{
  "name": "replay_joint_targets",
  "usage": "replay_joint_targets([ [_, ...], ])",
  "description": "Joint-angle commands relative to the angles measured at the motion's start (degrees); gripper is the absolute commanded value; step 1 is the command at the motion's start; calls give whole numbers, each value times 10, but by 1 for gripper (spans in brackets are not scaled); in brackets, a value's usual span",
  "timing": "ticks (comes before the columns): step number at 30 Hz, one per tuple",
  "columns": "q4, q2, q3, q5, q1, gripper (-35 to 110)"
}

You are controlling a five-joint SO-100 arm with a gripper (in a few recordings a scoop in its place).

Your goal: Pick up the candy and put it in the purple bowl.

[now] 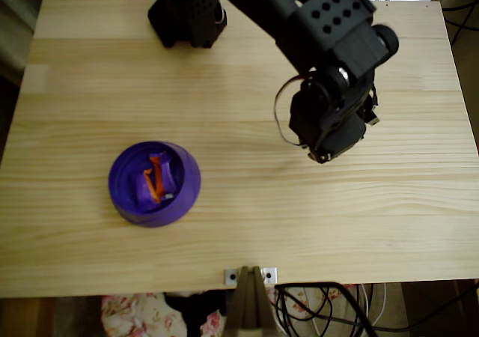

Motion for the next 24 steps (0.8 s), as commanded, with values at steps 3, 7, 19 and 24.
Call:
replay_joint_targets([
  [3, -13, 116, 7, 11, -11, 6],
  [7, -12, 148, 34, -14, -47, 20],
  [19, 66, 44, -62, -156, -128, 45],
  [24, 255, -135, -353, -303, -103, 45],
])
